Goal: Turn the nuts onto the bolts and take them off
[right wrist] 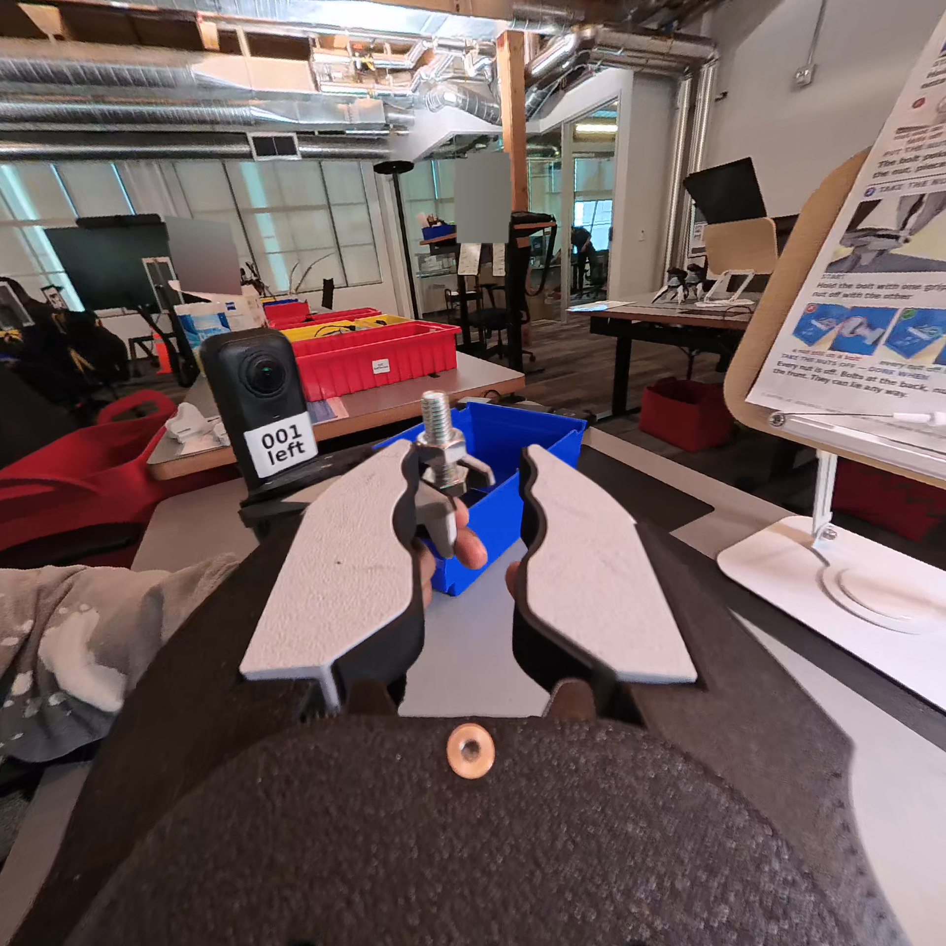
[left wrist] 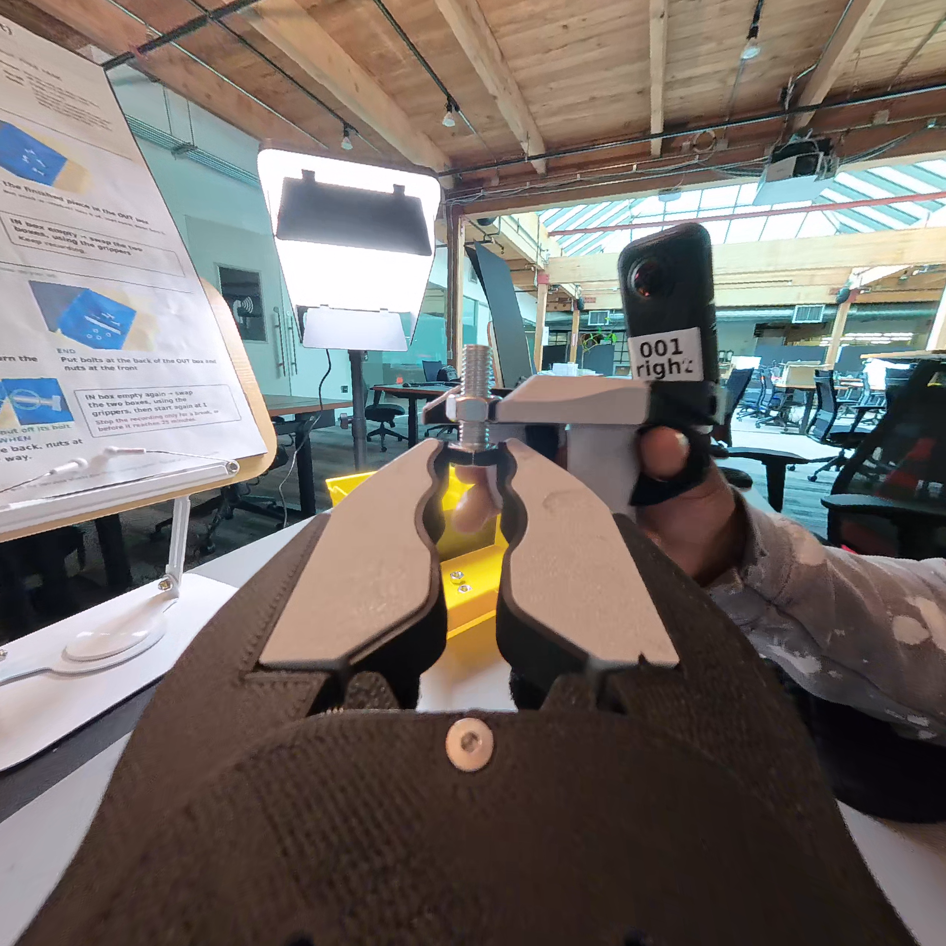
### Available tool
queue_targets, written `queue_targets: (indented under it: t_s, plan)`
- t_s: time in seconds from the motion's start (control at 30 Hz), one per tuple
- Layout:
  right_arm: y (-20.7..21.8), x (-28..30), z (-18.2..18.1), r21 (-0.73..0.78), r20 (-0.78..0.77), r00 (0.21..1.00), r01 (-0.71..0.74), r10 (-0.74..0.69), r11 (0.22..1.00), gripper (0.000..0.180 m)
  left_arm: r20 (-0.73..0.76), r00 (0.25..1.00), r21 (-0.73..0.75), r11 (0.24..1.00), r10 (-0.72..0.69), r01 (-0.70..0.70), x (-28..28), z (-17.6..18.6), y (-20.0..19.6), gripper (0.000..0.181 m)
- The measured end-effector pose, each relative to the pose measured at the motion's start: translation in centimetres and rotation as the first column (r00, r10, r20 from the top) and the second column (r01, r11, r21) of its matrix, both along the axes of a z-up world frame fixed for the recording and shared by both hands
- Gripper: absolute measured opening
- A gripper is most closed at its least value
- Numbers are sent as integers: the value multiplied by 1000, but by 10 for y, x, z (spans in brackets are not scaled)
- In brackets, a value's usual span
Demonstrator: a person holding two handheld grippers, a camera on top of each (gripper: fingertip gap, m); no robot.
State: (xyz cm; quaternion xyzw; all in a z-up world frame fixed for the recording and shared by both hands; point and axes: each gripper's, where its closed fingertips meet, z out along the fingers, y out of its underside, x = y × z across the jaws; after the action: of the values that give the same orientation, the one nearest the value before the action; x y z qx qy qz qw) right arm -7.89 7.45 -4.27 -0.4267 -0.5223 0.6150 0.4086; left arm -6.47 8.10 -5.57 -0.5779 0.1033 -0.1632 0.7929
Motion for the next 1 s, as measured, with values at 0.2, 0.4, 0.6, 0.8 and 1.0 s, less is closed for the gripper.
queue_targets:
  t_s: [0.2,0.4,0.6,0.8,1.0]
  plan:
    - [31,6,4,-31,-14,996,88,-89,996,22,52,999,15,1000,3,-4,-12,7,-4,19]
    - [3,-2,-2,-1,0,1000,27,-27,1000,37,27,1000,-22,1000,9,-9,-2,-3,3,19]
    - [32,5,4,-40,-18,995,98,-98,994,24,67,997,-1,1000,24,-24,-16,4,-2,18]
    - [1,-1,0,-13,-10,1000,21,-21,1000,37,30,999,-26,999,25,-24,-5,-5,4,19]
    - [39,6,6,-63,-29,992,117,-119,991,18,58,998,4,1000,27,-28,-14,5,-3,19]
